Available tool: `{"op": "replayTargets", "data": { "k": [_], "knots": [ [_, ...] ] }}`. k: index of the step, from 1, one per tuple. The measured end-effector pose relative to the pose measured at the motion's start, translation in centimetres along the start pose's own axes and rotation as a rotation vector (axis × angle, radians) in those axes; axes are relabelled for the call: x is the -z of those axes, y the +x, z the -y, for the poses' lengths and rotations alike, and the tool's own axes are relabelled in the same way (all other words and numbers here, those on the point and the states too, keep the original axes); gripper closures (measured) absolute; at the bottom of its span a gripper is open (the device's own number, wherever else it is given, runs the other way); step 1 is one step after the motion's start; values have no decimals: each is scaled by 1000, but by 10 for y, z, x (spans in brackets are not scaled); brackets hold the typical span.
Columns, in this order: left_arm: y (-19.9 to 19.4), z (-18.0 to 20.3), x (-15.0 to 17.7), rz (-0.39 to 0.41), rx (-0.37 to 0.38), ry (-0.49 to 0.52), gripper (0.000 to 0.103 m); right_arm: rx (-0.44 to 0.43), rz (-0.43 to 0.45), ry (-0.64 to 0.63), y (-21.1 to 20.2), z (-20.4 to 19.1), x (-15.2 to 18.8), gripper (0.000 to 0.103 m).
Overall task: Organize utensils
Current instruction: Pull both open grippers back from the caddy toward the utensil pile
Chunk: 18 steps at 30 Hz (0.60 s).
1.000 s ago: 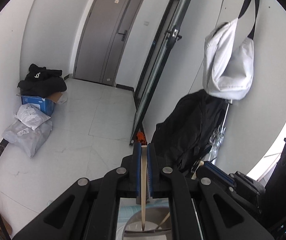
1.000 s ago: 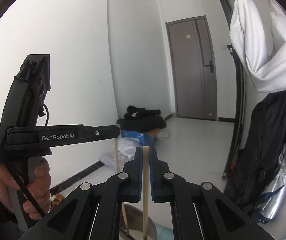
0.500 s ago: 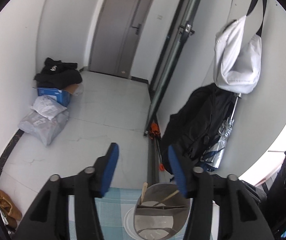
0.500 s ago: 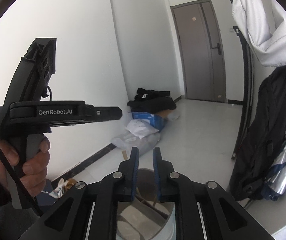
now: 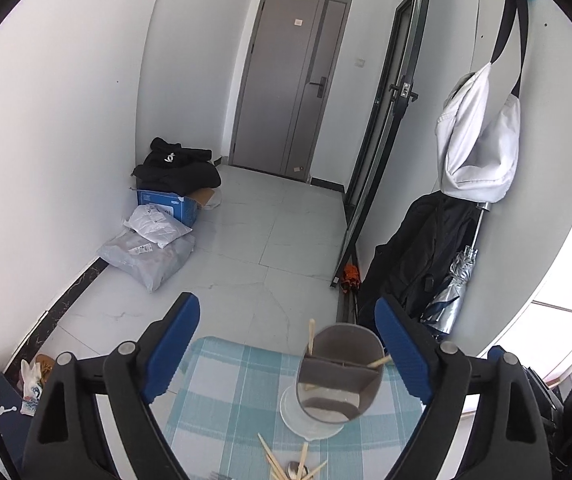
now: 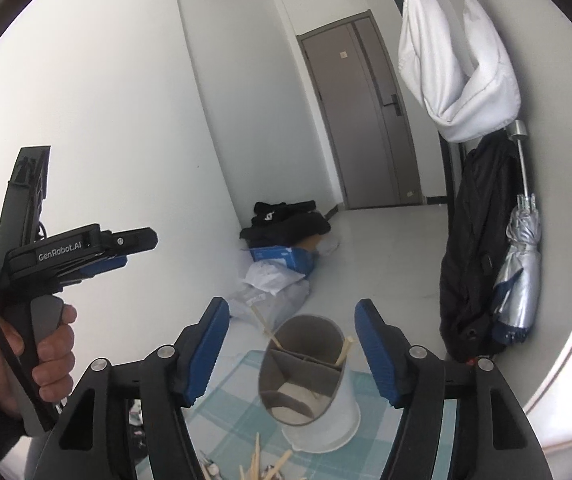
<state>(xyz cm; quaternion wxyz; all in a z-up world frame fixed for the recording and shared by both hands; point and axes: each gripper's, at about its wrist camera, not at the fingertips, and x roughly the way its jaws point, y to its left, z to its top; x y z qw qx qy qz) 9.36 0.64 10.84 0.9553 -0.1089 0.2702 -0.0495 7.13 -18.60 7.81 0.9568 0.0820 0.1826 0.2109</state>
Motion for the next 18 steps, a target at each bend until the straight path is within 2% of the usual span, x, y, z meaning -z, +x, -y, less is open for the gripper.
{"op": "replayTargets", "data": {
  "k": [4, 9, 18],
  "knots": [
    [-17, -1, 12, 34, -8, -3, 9, 7, -28, 57, -9, -3, 11, 34],
    [-28, -7, 30, 14, 4, -3, 9, 21, -44, 123, -21, -6, 30, 34],
    [-33, -20, 75, -23, -9, 5, 9, -1, -107, 129, -33, -22, 71, 29]
  ]
}}
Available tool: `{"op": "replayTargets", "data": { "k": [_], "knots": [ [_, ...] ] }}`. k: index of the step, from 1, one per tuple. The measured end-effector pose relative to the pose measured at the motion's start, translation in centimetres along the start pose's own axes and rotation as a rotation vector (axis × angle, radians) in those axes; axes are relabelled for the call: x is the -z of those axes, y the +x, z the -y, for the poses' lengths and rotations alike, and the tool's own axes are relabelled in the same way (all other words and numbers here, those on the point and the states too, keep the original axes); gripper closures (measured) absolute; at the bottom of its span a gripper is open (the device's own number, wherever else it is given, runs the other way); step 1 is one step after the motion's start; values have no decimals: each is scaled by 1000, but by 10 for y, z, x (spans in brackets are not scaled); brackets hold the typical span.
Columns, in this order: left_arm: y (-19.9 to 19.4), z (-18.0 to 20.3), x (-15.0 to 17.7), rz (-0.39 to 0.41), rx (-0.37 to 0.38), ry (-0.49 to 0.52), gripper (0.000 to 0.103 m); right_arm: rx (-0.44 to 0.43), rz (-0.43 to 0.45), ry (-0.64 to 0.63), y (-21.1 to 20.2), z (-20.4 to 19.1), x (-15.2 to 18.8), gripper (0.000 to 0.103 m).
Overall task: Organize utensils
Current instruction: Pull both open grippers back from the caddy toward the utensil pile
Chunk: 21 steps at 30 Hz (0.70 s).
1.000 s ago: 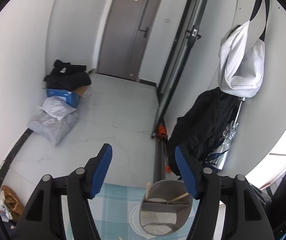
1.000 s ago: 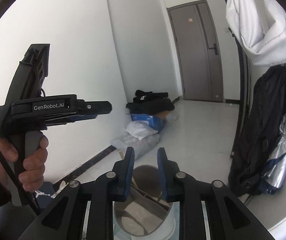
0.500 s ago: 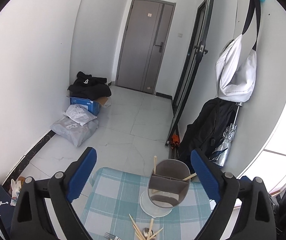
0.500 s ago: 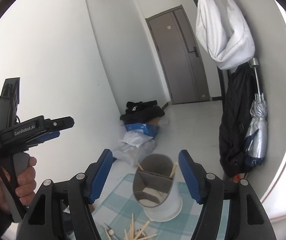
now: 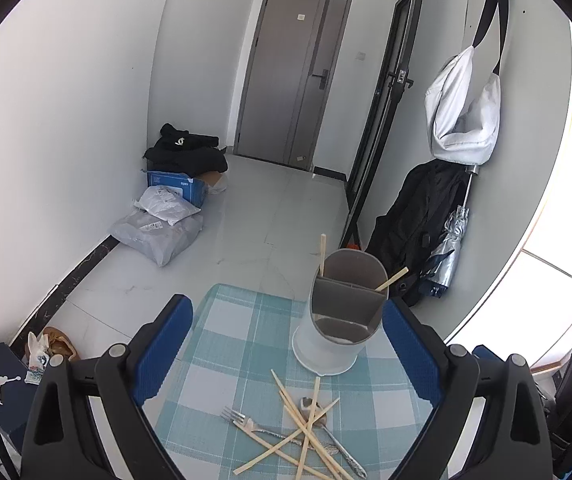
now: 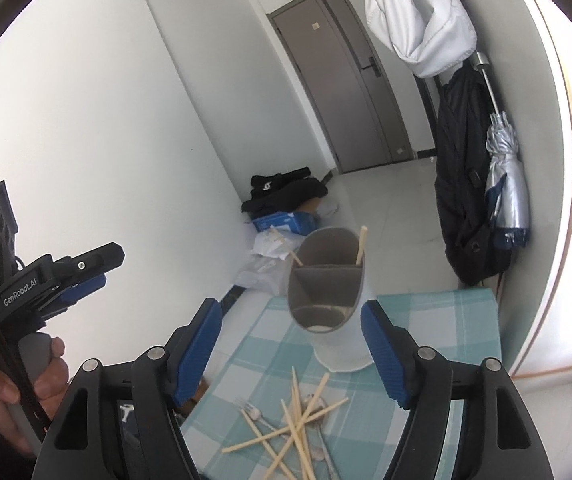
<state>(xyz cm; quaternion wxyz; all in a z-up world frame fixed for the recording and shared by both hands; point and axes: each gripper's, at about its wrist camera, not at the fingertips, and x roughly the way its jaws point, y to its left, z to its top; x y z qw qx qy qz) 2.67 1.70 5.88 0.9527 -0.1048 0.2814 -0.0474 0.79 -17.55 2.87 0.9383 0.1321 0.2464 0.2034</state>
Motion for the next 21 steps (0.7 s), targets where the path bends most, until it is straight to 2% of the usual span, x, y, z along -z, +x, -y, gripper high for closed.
{"op": "replayTargets", "data": {
  "k": [4, 8, 12, 14, 18, 21],
  "knots": [
    [6, -6, 19, -17, 4, -9, 9, 19, -37, -2, 2, -2, 22, 28],
    [20, -16, 36, -71, 20, -36, 9, 51, -104, 10, 8, 1, 41, 27],
    [31, -27, 52, -114, 8, -47, 9, 83, -192, 48, 22, 8, 58, 27],
    [38, -35, 58, -149, 28, -72, 9, 94, -244, 62, 33, 12, 65, 27],
    [48, -52, 62, -199, 34, -133, 9, 120, -347, 65, 57, 15, 74, 27],
    [53, -64, 59, -222, 35, -174, 9, 107, -418, 70, 77, 13, 80, 27]
  ]
}}
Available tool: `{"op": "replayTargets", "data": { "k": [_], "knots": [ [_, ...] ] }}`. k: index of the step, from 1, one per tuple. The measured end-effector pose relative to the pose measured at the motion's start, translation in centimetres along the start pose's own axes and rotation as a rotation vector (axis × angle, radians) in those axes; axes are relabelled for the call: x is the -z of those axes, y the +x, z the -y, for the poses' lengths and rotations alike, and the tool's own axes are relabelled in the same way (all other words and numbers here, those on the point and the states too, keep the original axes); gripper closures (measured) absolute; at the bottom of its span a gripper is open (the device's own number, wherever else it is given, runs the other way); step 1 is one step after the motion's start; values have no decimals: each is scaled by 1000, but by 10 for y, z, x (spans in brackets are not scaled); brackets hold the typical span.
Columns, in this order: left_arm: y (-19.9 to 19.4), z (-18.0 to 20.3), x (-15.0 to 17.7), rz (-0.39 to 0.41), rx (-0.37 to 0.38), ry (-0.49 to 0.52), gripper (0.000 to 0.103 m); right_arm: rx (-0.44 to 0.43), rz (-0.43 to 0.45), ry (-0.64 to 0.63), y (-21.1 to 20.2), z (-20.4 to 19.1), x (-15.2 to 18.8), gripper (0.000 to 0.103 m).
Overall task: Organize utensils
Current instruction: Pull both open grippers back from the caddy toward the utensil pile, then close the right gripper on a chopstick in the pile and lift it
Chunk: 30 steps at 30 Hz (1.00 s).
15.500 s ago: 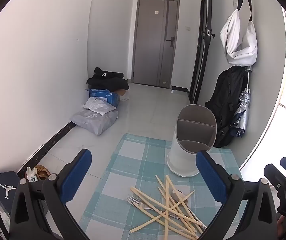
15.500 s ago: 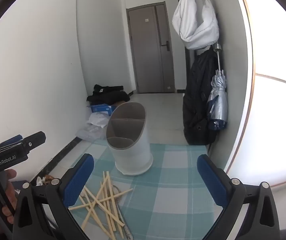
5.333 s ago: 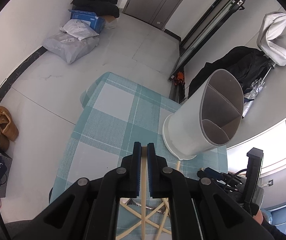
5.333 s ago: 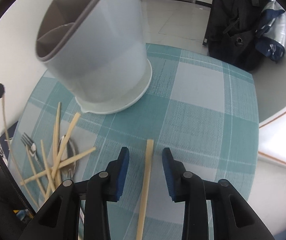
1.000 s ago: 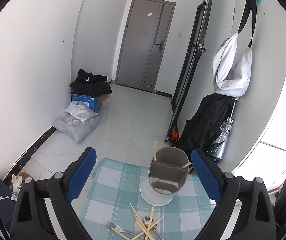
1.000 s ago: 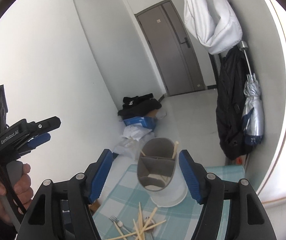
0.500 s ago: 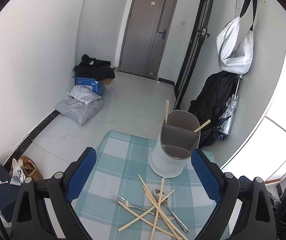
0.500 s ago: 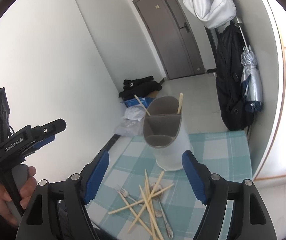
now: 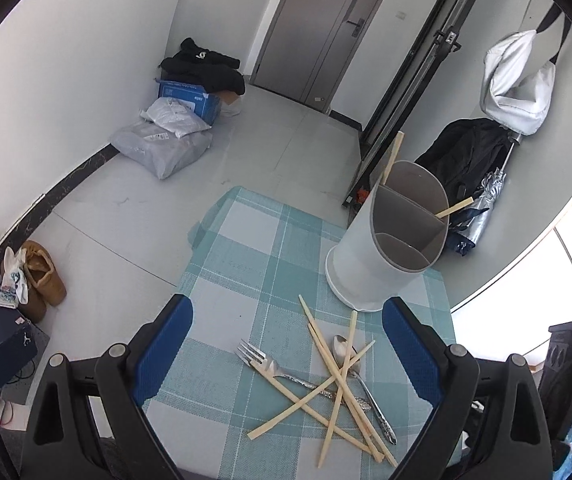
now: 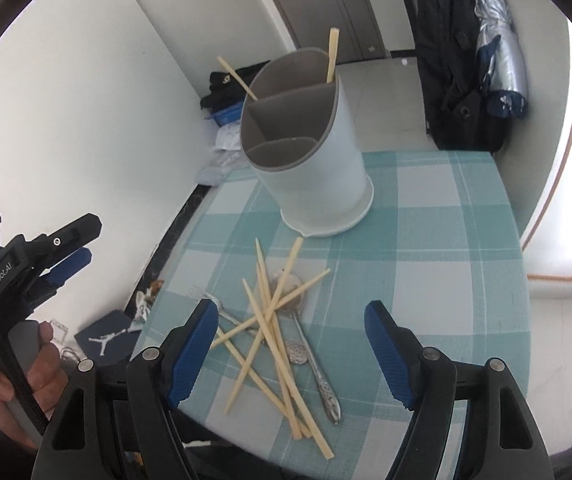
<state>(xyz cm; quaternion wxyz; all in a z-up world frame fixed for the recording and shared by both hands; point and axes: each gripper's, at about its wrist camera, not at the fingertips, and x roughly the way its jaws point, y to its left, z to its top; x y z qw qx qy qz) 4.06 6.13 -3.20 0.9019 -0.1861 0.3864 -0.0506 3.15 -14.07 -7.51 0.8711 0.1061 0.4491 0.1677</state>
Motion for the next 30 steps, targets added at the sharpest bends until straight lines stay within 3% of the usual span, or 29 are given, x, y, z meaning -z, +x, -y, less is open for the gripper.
{"op": "replayTargets", "data": {
  "k": [3, 4, 5, 7, 11, 15, 18, 23, 30],
  "knots": [
    [2, -9, -5, -4, -13, -33, 9, 18, -77, -49, 27, -11, -1, 29],
    [3, -13, -7, -5, -15, -45, 9, 46, -107, -86, 38, -17, -2, 34],
    [2, -15, -9, -3, -18, -53, 9, 72, -131, -120, 49, -23, -2, 46],
    [1, -20, -12, 14, -35, -56, 9, 69, -173, -155, 67, -32, -3, 53],
    [1, -28, -17, 30, -49, -75, 9, 70, -195, -233, 86, -50, -4, 64],
    [4, -37, -20, 11, -38, -119, 9, 105, -206, -341, 101, -71, -5, 69],
    [8, -44, -23, -7, -22, -156, 9, 152, -231, -431, 115, -84, -1, 83],
    [9, -51, -24, -8, -30, -196, 9, 207, -219, -519, 120, -92, 7, 97],
    [16, -55, -22, -34, -43, -214, 9, 168, -135, -485, 97, -87, 0, 99]
  ]
}}
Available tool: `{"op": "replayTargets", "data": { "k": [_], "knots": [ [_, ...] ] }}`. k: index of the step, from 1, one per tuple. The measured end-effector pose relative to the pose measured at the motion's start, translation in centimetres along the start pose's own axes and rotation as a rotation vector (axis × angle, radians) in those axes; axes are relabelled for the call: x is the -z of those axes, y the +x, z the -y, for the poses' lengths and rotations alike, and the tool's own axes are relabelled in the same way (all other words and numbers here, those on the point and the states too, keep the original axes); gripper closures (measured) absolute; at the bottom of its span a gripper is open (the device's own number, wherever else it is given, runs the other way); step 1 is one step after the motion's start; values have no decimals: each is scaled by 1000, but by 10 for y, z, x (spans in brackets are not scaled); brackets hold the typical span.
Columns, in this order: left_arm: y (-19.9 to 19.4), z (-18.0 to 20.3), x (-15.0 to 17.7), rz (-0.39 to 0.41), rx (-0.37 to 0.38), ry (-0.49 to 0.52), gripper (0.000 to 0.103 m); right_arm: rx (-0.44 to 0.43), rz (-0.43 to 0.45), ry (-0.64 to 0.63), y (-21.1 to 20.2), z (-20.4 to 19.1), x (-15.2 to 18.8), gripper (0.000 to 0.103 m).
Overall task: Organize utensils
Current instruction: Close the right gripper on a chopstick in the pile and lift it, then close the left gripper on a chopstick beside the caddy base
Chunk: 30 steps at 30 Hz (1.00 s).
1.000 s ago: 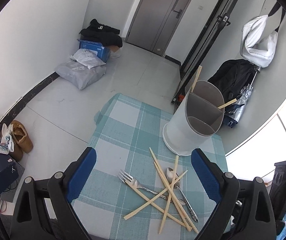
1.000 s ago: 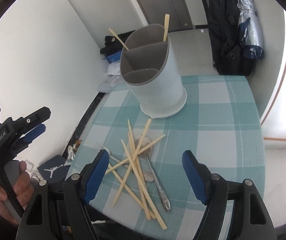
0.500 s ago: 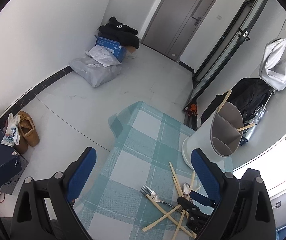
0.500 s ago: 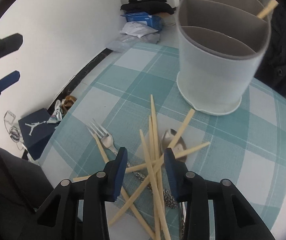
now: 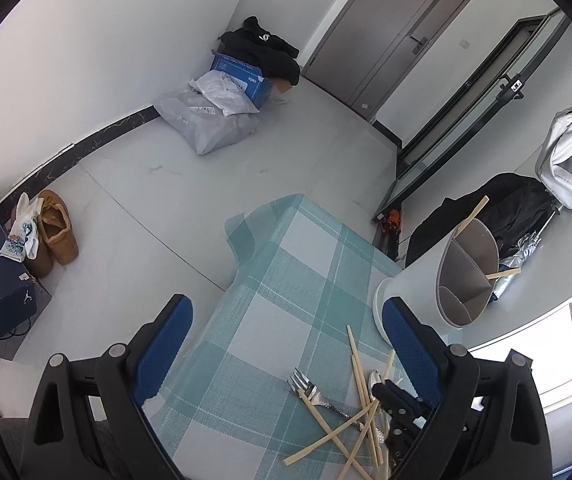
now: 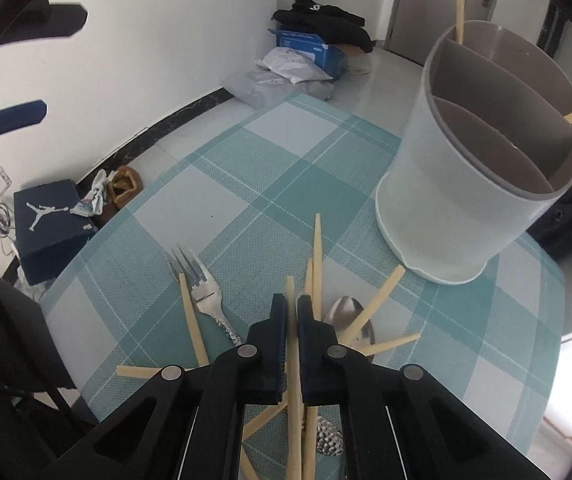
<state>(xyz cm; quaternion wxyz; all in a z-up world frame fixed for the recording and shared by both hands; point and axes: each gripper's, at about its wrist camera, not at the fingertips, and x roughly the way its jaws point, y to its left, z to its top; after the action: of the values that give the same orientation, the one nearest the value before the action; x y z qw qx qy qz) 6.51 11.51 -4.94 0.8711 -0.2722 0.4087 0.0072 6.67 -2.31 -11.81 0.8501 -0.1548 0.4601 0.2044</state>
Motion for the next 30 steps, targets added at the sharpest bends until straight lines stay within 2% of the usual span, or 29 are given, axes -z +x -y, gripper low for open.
{"op": "replayTargets", "data": {
  "k": [7, 12, 15, 17, 21, 23, 28, 30],
  "knots": [
    [10, 16, 10, -13, -21, 64, 9, -74, 126, 199, -48, 55, 3, 99],
    [28, 49, 23, -65, -18, 184, 9, -142, 182, 360, -66, 99, 18, 99],
    [44, 73, 35, -113, -18, 279, 9, -180, 202, 464, -70, 125, 32, 99],
    [59, 84, 41, -176, -7, 332, 9, -205, 214, 537, -69, 141, 42, 99],
    [79, 98, 51, -260, 6, 378, 10, -261, 230, 654, -68, 173, 60, 99],
    [92, 106, 54, -297, -17, 416, 10, -275, 243, 691, -67, 184, 66, 99],
    [119, 120, 61, -377, -66, 499, 14, -315, 254, 743, -66, 202, 72, 99],
    [129, 121, 63, -398, -98, 517, 26, -304, 259, 732, -68, 205, 72, 99]
  ]
}}
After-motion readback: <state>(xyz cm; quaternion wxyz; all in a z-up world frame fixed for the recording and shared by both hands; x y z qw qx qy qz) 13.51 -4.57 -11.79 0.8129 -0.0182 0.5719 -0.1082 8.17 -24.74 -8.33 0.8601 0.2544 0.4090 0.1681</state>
